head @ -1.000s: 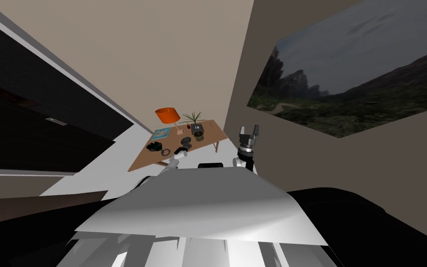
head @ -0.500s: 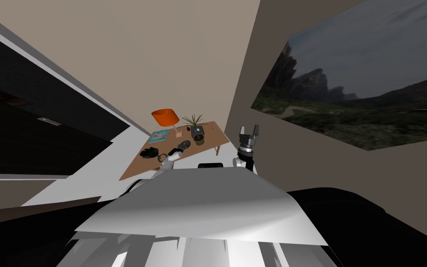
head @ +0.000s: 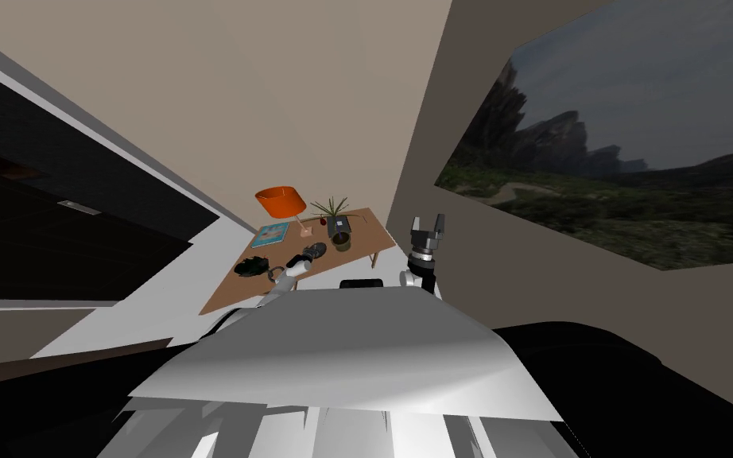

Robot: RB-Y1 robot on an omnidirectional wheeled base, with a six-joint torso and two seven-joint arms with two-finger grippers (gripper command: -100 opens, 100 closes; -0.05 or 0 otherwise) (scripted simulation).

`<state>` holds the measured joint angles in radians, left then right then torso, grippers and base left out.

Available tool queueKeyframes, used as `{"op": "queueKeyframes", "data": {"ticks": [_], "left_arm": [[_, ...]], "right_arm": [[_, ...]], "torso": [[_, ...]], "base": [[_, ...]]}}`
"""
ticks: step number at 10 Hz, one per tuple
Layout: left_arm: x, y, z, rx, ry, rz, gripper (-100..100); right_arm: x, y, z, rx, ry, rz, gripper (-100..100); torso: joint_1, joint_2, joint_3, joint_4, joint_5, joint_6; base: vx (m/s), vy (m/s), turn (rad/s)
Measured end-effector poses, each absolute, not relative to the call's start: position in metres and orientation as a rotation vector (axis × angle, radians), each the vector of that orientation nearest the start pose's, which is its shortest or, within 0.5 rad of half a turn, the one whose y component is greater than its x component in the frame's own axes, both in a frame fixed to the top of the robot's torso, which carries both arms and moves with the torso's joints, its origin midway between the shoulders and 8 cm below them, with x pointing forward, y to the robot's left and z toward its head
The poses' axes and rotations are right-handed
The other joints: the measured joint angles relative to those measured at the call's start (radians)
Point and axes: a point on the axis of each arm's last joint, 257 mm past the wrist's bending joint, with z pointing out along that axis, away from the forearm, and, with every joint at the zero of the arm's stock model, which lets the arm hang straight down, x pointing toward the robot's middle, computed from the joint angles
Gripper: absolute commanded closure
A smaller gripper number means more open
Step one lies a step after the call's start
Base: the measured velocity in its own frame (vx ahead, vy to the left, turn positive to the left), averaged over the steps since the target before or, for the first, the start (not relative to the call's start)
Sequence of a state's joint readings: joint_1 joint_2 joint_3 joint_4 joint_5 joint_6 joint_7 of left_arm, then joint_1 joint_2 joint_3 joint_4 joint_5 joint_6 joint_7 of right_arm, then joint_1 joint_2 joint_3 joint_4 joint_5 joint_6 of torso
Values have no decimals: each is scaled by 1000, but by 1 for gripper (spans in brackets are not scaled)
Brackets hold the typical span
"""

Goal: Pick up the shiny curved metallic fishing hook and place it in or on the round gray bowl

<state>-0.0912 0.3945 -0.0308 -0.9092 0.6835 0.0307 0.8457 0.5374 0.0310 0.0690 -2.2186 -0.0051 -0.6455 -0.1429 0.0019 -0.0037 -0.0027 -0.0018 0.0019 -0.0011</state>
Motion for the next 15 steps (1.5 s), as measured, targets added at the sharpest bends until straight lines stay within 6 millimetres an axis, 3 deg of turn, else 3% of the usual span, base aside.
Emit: {"op": "queueKeyframes", "data": {"ticks": [1,2,3,12,13,15], "left_arm": [[467,428,-462,-2462,360,-1288,-100],[467,428,-462,-2462,360,-1288,0],[467,428,-462,-2462,360,-1288,-100],[499,473,-404,-2452,369,-1299,-100],[500,473,-404,-2455,369,-1297,0],[499,473,-404,-2455,369,-1297,0]], "right_arm": [[330,-263,13,701,505,1503,0],[330,-263,13,701,505,1503,0],[330,-263,13,701,505,1503,0],[330,-263,13,701,505,1504,0],[330,-263,13,701,505,1503,0],[330,-263,13,701,505,1503,0]], "torso": [[0,0,0,0,0,0],[0,0,0,0,0,0],[0,1,0,0,0,0],[-3,2,1,1,-1,0],[-2,2,1,0,0,0],[0,1,0,0,0,0]], "base": [[0,0,0],[0,0,0],[-26,-38,7],[-32,-52,6],[0,0,0],[0,0,0]]}}
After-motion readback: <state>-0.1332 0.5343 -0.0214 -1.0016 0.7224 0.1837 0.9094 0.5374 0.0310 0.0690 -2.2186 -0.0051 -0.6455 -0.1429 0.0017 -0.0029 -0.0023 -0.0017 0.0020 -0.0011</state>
